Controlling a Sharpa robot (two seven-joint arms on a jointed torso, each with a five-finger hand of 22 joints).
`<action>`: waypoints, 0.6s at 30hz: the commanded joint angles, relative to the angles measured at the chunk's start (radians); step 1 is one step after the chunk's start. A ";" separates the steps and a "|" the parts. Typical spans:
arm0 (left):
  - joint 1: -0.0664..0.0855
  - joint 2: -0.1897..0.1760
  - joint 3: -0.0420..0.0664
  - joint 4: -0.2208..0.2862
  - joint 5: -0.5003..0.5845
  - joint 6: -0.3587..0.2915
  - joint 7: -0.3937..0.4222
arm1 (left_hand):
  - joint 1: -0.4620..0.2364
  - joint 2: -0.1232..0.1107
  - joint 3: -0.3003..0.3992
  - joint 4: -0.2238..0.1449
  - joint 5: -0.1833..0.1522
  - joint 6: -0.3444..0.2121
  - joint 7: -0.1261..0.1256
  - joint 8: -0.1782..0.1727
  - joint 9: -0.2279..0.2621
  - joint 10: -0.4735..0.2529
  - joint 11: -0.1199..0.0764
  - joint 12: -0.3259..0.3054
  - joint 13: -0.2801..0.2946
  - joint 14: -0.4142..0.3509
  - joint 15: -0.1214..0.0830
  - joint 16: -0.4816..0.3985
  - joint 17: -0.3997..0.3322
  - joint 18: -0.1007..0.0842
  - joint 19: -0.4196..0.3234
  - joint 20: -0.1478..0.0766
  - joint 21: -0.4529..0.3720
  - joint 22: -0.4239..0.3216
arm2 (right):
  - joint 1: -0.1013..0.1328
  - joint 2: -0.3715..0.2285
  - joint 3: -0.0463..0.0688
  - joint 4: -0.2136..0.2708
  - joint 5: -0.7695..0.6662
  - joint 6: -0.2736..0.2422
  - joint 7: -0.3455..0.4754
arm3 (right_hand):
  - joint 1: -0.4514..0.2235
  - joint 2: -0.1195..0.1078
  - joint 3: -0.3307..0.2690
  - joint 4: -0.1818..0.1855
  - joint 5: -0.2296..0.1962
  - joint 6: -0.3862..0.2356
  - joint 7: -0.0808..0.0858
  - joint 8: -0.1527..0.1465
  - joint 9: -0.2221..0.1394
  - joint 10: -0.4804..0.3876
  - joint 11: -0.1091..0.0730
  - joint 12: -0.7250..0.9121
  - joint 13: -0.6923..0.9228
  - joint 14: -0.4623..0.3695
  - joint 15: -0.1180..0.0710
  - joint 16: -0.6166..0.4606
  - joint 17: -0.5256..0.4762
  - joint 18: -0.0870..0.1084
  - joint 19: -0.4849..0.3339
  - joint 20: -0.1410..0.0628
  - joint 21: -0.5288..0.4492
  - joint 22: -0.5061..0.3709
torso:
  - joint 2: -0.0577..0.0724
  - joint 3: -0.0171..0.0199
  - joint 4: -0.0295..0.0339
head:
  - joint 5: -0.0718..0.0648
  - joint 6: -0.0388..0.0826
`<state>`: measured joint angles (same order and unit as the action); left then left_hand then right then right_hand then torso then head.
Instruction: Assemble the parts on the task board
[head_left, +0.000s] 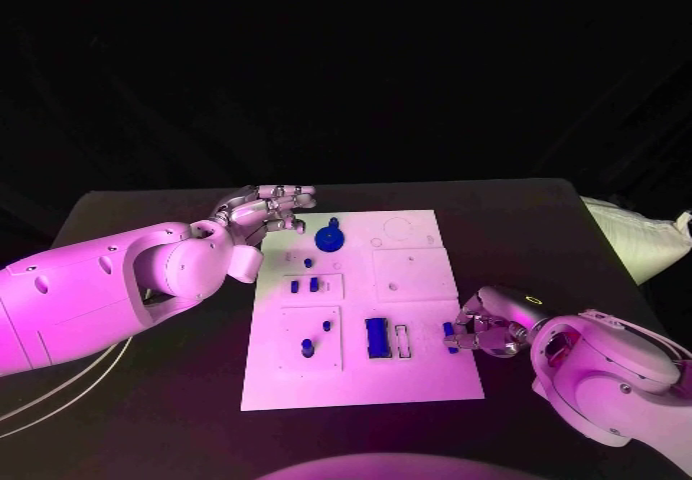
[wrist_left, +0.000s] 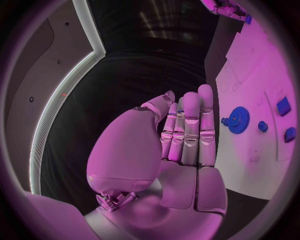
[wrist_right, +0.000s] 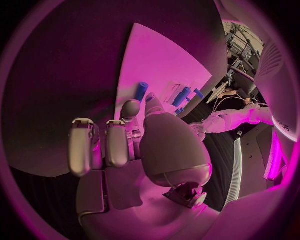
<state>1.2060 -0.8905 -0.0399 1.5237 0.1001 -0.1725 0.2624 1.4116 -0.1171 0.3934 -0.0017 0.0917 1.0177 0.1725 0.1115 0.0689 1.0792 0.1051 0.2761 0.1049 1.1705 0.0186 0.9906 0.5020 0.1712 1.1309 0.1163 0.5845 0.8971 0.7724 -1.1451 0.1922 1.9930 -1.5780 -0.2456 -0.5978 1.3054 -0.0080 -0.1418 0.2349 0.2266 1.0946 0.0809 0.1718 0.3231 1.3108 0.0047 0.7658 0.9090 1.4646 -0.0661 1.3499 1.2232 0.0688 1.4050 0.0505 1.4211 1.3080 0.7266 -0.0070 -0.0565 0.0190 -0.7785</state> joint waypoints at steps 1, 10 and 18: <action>0.000 0.001 0.000 0.001 0.003 0.019 0.004 | -0.001 0.001 -0.003 -0.004 -0.001 -0.005 0.000 0.003 -0.002 -0.007 -0.002 0.006 0.002 -0.006 0.002 0.004 -0.001 0.011 -0.001 0.005 -0.005 -0.002 | -0.003 0.007 -0.001 -0.004 -0.065 0.051 -0.013 | -0.004 -0.003 0.001 0.006 0.005 0.006 0.000 -0.007 -0.002 0.006 -0.002 -0.005 -0.003 0.046 0.003 0.001 0.001 -0.007 -0.003 0.000 -0.002 0.012 | -0.001 -0.0008 0.0004 | 0.002 -0.003; 0.000 0.001 0.000 0.000 0.003 0.021 0.001 | -0.002 0.001 -0.004 -0.003 -0.001 -0.004 0.000 0.004 -0.001 -0.008 -0.002 0.008 0.002 -0.006 0.002 0.005 -0.002 0.011 -0.001 0.005 -0.006 -0.002 | -0.018 0.049 -0.005 -0.028 -0.199 0.120 -0.019 | 0.033 -0.010 0.005 -0.003 -0.022 0.016 -0.003 -0.009 -0.001 0.007 -0.006 -0.015 -0.007 0.048 0.000 0.006 0.010 -0.008 0.001 -0.003 0.001 0.018 | -0.001 -0.0010 0.0028 | 0.008 -0.008; -0.001 0.001 -0.001 0.002 0.003 0.022 -0.004 | -0.002 0.001 -0.004 -0.003 -0.001 -0.004 0.000 0.004 -0.001 -0.008 -0.002 0.008 0.002 -0.006 0.002 0.005 -0.002 0.011 -0.001 0.005 -0.006 -0.002 | -0.025 0.066 -0.007 -0.038 -0.281 0.196 -0.026 | 0.179 0.008 0.080 -0.082 -0.097 0.029 -0.009 -0.015 -0.001 0.005 -0.014 -0.006 0.011 0.048 -0.007 0.005 0.014 -0.008 0.000 -0.011 -0.002 0.017 | 0.000 -0.0016 0.0019 | 0.016 -0.010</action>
<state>1.2054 -0.8909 -0.0409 1.5233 0.1001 -0.1710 0.2586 1.4116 -0.1171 0.3934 -0.0017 0.0918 1.0177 0.1725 0.1115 0.0689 1.0793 0.1051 0.2825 0.1057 1.1705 0.0186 0.9906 0.5008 0.1712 1.1309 0.1163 0.5845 0.8961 0.7614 -1.0807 0.1965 1.9720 -1.7861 -0.1751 -0.6000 1.4644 -0.0101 -0.0714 0.1604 0.1386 1.1177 0.0718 0.1503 0.3265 1.3184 -0.0026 0.7582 0.9186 1.4646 -0.0661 1.3499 1.2368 0.0688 1.4051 0.0457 1.4212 1.3078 0.7259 -0.0090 -0.0539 0.0327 -0.7887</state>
